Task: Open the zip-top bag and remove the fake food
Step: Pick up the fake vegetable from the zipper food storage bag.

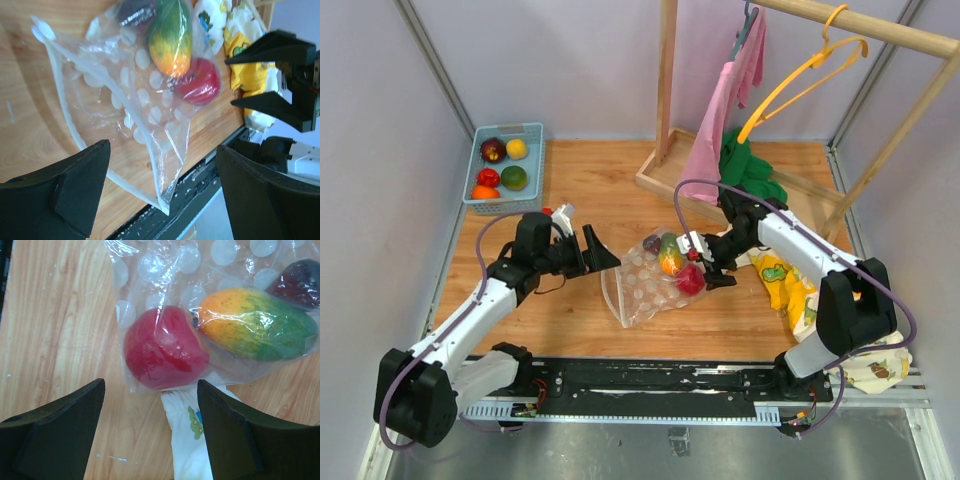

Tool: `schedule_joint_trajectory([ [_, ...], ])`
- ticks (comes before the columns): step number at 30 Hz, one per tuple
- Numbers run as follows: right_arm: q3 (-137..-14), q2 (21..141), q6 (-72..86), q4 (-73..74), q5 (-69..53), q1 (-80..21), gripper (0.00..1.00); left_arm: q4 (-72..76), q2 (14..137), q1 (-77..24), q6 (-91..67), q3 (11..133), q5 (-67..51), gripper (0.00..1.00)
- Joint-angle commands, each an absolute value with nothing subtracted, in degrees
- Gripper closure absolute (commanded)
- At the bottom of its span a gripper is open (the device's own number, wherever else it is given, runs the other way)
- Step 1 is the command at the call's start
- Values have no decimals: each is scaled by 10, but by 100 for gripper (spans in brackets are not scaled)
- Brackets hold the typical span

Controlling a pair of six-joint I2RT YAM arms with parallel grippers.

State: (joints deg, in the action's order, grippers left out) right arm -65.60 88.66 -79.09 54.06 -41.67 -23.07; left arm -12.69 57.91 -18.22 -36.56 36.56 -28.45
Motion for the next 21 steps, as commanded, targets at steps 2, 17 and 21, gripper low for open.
schedule_joint_trajectory([
  [2, -629, 887, -750, 456, -404, -224, 25, -87, 602, -234, -399, 352, -273, 10],
  [17, -579, 895, -729, 394, -403, -231, 32, 24, 697, -304, -443, 329, -289, 38],
  [21, -580, 906, -729, 398, -401, -235, 45, 40, 725, -305, -442, 334, -304, 52],
])
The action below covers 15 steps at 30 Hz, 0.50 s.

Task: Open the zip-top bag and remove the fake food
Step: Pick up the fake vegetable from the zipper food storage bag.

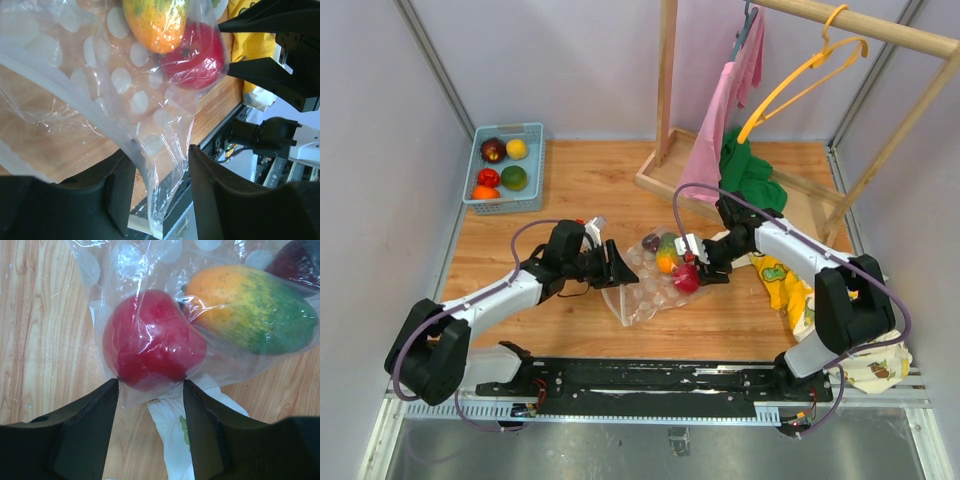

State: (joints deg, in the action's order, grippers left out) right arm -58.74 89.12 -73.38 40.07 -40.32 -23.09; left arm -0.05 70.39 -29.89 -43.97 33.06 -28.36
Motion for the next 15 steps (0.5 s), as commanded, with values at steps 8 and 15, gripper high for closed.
schedule_joint_trajectory([
  [8, -596, 928, -693, 404, -401, -238, 96, 30, 782, -305, -402, 385, -325, 82],
  [15, -612, 931, -616, 375, -373, -221, 99, 60, 806, -302, -375, 404, -339, 92],
])
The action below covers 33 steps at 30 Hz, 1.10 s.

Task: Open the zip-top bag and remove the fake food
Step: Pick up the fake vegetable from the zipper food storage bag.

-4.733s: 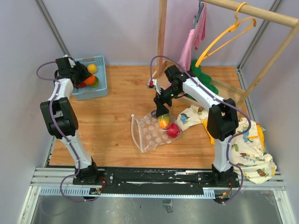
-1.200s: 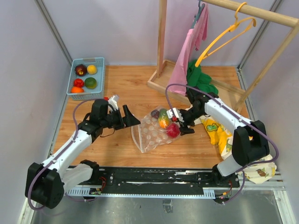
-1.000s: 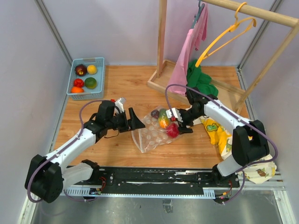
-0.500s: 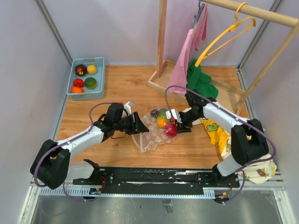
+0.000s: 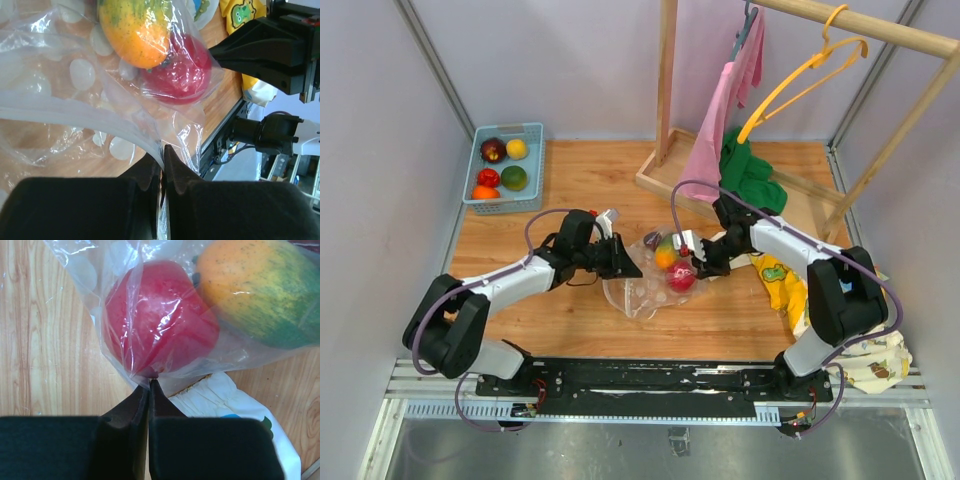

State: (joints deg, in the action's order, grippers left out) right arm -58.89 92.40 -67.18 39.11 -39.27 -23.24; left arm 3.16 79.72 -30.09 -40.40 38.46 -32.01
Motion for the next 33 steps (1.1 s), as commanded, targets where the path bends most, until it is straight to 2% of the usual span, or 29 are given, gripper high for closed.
schedule_joint_trajectory([
  [1, -615, 931, -607, 371, -366, -210, 99, 56, 806, -301, -367, 408, -337, 92],
  [8, -617, 921, -588, 369, -332, -179, 99, 13, 805, -289, -301, 437, -317, 94],
  [15, -593, 880, -687, 444, -439, -180, 98, 28, 813, -289, -276, 417, -371, 94],
  [16, -592, 873, -692, 449, -446, -180, 92, 30, 814, -289, -273, 411, -376, 94],
  [19, -595, 857, -713, 461, -460, -180, 64, 38, 819, -289, -271, 398, -392, 94],
  [25, -634, 870, -768, 511, -504, -194, 37, 55, 824, -289, -277, 394, -407, 93],
  [28, -634, 884, -783, 499, -473, -214, 29, 60, 828, -289, -278, 396, -409, 93],
  [33, -619, 906, -779, 440, -407, -233, 26, 66, 832, -289, -280, 394, -416, 93],
])
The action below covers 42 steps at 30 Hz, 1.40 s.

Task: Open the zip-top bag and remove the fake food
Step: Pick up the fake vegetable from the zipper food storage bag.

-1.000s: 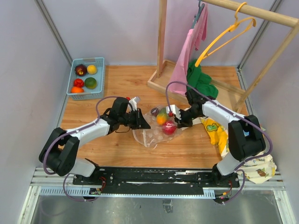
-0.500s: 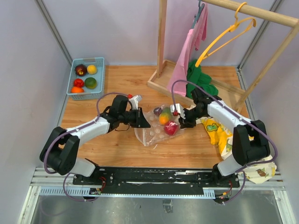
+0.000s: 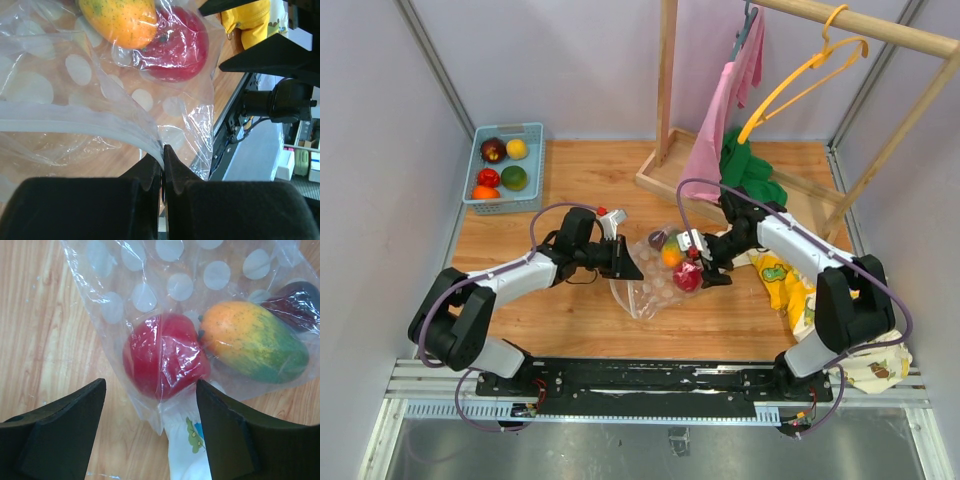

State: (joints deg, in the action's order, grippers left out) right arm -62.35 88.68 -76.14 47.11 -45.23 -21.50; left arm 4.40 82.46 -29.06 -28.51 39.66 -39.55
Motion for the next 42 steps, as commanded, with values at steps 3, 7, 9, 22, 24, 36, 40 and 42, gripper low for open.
schedule_joint_trajectory([
  [3, -609, 915, -775, 414, -383, -238, 28, 67, 830, -289, -280, 392, -418, 93],
  [7, -587, 925, -777, 392, -361, -256, 33, 78, 833, -289, -285, 387, -422, 93],
  [9, -579, 930, -770, 386, -355, -270, 41, 85, 838, -289, -288, 385, -425, 93],
  [22, -611, 957, -653, 382, -420, -300, 99, 115, 845, -289, -303, 364, -426, 93],
  [24, -614, 955, -635, 381, -430, -300, 99, 123, 843, -290, -307, 361, -426, 93],
  [36, -626, 888, -734, 467, -485, -276, 41, 126, 842, -289, -304, 351, -431, 93],
  [40, -609, 895, -698, 417, -455, -311, 39, 129, 846, -289, -304, 357, -435, 93],
  [42, -601, 904, -680, 387, -431, -321, 40, 131, 848, -289, -305, 358, -437, 93],
])
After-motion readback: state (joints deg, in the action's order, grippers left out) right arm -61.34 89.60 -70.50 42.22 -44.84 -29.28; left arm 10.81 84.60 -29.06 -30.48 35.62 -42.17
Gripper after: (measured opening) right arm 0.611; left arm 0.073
